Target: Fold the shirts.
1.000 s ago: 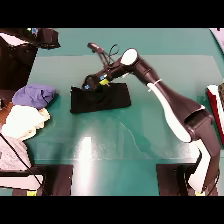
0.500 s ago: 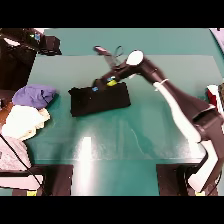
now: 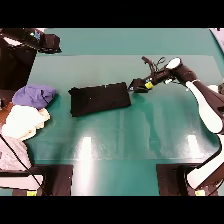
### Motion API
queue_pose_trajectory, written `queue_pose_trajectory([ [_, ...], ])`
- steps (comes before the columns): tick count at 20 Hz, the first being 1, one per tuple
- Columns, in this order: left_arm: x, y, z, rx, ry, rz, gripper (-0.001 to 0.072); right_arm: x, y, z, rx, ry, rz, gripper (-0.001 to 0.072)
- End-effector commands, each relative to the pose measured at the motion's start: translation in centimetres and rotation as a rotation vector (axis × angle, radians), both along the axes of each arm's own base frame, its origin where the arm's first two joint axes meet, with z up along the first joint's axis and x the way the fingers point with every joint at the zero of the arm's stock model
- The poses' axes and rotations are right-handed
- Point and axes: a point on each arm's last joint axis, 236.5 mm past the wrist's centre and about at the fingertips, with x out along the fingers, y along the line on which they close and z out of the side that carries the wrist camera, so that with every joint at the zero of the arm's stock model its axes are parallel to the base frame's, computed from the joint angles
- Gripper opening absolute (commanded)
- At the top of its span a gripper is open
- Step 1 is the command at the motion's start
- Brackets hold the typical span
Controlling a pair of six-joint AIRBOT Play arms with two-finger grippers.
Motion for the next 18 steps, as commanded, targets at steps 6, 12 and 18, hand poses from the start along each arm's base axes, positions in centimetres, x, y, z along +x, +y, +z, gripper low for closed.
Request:
queue_pose_trajectory([
  [6,-0.2,0.0,-0.2,0.003,0.010,-0.003,0.0022,-1.0,6.6,-4.3,0.022,0.069,0.103,0.0624],
  [12,-0.4,0.0,-0.3,0.006,0.020,-0.006,0.0022,0.1,10.3,-1.0,0.158,-0.046,0.117,0.0021],
  [18,-0.5,0.0,-0.4,0.019,0.018,-0.023,0.0022,5.2,-0.3,8.5,0.163,-0.205,-0.065,0.0019],
])
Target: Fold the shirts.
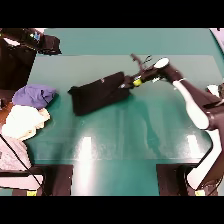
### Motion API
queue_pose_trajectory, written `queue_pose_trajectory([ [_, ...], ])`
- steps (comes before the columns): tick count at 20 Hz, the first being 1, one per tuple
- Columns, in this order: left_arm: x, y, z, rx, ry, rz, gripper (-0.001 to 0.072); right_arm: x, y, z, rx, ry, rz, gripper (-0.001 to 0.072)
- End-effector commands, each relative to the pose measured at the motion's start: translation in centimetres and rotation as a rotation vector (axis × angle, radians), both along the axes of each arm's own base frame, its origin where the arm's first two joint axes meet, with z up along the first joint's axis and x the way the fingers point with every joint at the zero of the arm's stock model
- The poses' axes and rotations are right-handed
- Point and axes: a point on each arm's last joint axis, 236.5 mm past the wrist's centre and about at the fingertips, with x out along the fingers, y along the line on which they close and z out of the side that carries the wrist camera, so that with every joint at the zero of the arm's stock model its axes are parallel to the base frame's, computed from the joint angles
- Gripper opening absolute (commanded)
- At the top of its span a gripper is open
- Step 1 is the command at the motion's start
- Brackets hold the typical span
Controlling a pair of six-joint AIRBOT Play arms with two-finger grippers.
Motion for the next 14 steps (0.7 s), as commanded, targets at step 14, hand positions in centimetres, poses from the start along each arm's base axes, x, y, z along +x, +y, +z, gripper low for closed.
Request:
queue_pose_trajectory([
  [14,-1.9,-2.6,0.2,-0.095,0.062,-0.079,0.0022,2.8,-47.6,14.1,-0.360,-0.348,-0.938,0.0019],
])
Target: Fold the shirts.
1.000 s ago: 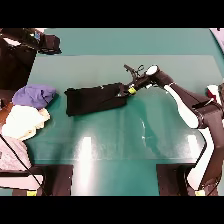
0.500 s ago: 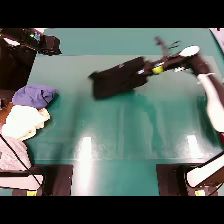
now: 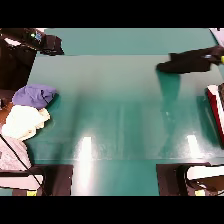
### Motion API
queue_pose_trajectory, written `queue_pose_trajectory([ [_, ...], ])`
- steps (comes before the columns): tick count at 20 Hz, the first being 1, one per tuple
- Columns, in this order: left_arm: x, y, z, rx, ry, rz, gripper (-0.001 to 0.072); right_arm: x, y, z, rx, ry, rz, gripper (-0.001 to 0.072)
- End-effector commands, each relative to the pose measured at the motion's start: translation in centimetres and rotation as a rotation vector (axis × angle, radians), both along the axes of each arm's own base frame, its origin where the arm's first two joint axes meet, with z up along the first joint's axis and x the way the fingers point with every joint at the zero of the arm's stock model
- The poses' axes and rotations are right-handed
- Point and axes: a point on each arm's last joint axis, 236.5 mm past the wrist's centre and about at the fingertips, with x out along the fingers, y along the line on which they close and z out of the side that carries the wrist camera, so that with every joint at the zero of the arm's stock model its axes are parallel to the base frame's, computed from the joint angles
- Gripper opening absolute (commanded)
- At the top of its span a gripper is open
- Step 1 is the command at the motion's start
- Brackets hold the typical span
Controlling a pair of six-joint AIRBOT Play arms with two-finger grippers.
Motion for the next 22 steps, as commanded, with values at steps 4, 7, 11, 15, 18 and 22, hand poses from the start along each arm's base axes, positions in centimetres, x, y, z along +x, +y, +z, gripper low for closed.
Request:
queue_pose_trajectory([
  [4,-2.8,-0.9,-1.0,-0.013,0.115,-0.064,0.0022,-0.6,-11.7,2.8,-0.121,-0.157,-0.271,0.0019],
  [7,-3.5,-0.8,-1.4,-0.013,0.156,-0.057,0.0022,0.1,-14.3,4.6,-0.202,-0.247,-0.344,0.0018],
  [11,-3.9,-0.9,-1.5,-0.018,0.173,-0.056,0.0022,0.8,-16.7,9.5,-0.351,-0.382,-0.386,0.0020],
  [15,-4.0,-1.1,-1.5,-0.026,0.182,-0.049,0.0022,0.1,-18.0,17.6,-0.480,-0.537,-0.417,0.0020],
  [18,-4.6,-1.1,-1.7,-0.018,0.208,-0.062,0.0022,-1.5,-18.9,21.9,-0.557,-0.605,-0.430,0.0020],
  [22,-5.3,-1.0,-2.0,-0.007,0.237,-0.072,0.0022,-3.3,-20.0,21.8,-0.560,-0.563,-0.420,0.0020],
])
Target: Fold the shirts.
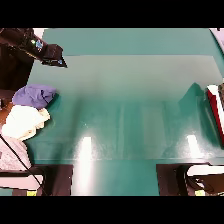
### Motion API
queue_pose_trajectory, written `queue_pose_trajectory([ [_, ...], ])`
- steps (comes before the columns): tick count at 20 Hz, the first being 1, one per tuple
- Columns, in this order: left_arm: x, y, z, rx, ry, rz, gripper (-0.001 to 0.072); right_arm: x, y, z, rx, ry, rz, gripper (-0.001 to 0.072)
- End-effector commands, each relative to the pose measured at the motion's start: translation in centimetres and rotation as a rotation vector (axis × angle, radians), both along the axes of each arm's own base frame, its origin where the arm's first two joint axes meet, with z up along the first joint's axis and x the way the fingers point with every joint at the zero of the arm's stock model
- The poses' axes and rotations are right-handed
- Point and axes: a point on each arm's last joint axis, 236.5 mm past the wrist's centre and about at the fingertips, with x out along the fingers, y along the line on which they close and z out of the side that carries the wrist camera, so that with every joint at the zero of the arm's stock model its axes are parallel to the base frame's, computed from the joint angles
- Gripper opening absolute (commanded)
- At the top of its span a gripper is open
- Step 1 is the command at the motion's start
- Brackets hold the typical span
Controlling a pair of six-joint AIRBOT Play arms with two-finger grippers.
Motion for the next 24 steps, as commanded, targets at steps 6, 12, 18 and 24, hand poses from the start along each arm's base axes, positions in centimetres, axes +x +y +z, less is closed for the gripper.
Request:
queue_pose_trajectory([
  [6,-0.4,0.1,-0.2,0.005,0.018,-0.006,0.0022,-4.5,1.1,-4.3,0.080,0.244,0.120,0.0020],
  [12,-0.2,0.0,-0.1,0.003,0.010,-0.003,0.0022,-9.7,1.7,-1.7,0.084,0.278,0.085,0.0019],
  [18,-0.2,0.0,-0.1,0.005,0.003,-0.011,0.0022,-16.9,1.4,-5.3,0.301,0.468,-0.028,0.0021],
  [24,-0.4,-0.4,0.1,0.000,-0.014,-0.058,0.0022,-26.1,0.6,-14.0,0.647,0.754,-0.325,0.0023],
])
